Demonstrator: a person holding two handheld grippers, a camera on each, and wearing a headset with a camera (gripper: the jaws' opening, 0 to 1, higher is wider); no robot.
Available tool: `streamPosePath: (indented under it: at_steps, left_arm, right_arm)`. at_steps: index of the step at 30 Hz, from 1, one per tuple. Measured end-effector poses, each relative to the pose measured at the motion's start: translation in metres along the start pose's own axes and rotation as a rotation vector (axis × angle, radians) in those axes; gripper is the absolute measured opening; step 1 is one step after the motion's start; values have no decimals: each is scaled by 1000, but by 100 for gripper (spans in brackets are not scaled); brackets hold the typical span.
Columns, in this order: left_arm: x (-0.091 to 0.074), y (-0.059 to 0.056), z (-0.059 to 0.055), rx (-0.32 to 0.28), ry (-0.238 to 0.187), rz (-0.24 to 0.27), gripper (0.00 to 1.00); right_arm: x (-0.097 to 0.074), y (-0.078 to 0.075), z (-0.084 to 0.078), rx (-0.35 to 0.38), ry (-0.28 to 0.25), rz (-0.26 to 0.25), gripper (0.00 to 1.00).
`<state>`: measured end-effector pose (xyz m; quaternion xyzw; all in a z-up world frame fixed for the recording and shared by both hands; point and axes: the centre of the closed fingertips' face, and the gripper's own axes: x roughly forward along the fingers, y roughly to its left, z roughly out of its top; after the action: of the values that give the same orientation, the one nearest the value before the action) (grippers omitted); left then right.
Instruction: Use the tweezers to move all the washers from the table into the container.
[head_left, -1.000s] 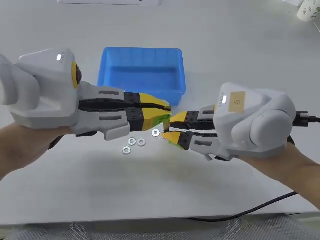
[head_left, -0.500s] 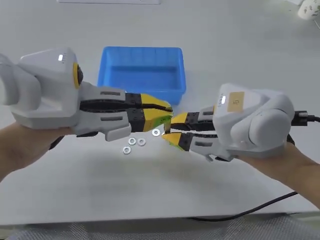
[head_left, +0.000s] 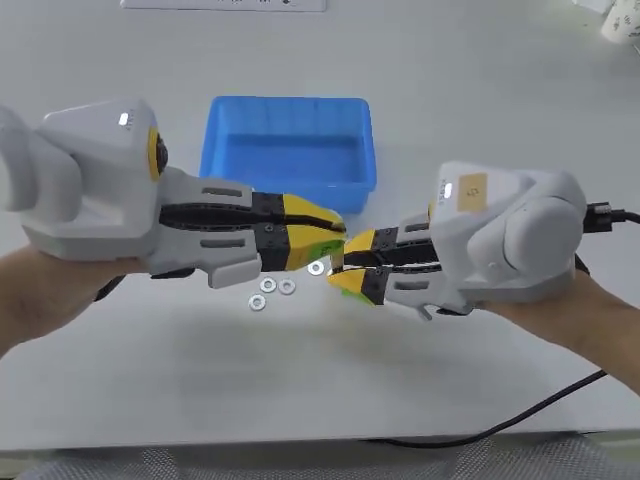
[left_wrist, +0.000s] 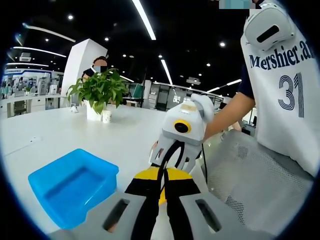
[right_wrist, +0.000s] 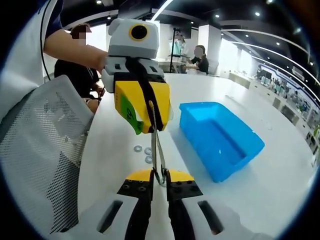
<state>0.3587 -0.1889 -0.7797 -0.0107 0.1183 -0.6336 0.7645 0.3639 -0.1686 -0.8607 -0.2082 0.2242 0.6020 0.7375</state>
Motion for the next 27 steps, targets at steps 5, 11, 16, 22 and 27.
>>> streamPosePath:
  at_steps: [5,11,16,22,27]
  left_arm:
    - [0,0,0,3,6,2,5]
    - [-1,1,0,15,21,3,5]
    - [-4,-1,4,22,19,5,5]
    - [-11,-1,14,45,19,13,5]
    - [-18,-4,28,90,21,19,5]
  right_arm:
    - [1,0,-1,-10,6,1,10]
    - [2,0,-1,-25,16,-10,10]
    - [1,1,3,-28,10,-14,9]
    - [-2,0,14,-43,0,-25,9]
    - [-8,-2,30,-76,-14,-43,9]
